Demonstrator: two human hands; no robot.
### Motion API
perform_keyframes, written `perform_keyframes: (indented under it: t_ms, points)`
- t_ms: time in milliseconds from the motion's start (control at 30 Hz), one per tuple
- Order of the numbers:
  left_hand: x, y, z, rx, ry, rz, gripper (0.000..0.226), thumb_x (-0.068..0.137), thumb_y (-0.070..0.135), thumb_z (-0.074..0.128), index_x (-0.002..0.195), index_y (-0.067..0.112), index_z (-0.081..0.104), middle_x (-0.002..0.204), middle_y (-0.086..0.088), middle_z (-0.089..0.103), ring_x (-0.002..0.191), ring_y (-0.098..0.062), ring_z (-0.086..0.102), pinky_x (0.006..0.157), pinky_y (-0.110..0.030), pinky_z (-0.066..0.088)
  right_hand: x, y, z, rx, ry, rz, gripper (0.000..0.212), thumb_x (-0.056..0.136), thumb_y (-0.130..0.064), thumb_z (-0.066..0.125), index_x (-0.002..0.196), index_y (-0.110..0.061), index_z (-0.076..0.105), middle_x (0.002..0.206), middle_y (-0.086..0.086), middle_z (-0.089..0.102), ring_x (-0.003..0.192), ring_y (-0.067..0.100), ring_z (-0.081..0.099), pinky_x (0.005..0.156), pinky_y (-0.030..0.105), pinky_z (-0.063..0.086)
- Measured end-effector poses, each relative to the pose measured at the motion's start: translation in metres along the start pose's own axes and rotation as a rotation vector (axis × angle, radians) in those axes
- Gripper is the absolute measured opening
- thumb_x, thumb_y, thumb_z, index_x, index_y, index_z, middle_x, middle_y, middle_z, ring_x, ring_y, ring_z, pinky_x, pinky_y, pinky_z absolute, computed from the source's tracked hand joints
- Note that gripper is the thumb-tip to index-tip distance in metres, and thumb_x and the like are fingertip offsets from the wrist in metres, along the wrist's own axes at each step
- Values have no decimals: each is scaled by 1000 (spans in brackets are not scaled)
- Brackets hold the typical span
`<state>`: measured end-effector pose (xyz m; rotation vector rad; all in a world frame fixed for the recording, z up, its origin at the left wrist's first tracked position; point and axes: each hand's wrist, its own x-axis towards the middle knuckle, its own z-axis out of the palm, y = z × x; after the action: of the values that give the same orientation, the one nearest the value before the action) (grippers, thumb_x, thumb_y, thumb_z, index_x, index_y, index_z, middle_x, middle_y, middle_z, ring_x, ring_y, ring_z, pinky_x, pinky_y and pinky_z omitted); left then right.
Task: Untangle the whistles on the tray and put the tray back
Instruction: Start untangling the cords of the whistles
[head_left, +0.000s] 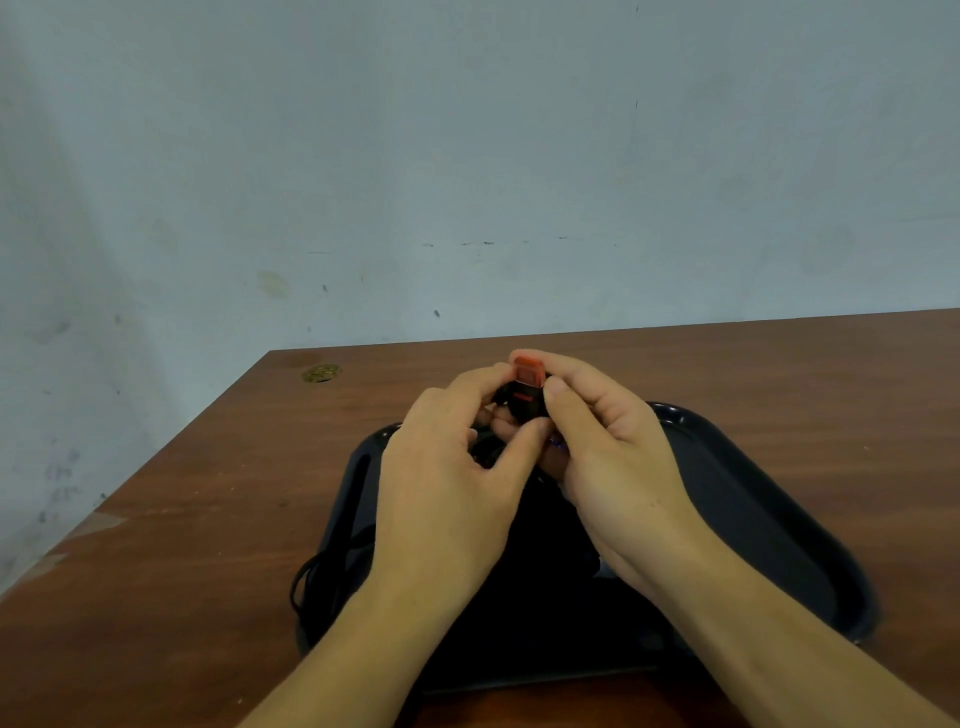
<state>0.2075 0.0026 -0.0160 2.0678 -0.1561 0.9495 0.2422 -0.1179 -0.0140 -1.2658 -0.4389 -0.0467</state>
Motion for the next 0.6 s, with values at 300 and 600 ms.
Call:
perform_keyframes:
  t_ms: [300, 600]
  points:
    - [3, 3, -6, -264, 38, -91, 15, 91, 18, 70, 104, 25, 71, 86, 14, 75, 81, -5, 72, 70, -29, 59, -1, -3, -3, -99, -157, -47, 35, 107, -9, 40, 124, -20, 68, 112, -2, 75, 105, 12, 72, 80, 24, 60]
    - [6, 1, -10, -529, -41, -157, 19, 93, 10, 66, 107, 19, 75, 91, 4, 79, 88, -12, 75, 75, -25, 59, 5, -2, -21, -287, -75, -265, 26, 97, -7, 60, 117, -18, 74, 109, -6, 76, 104, 12, 71, 88, 25, 57]
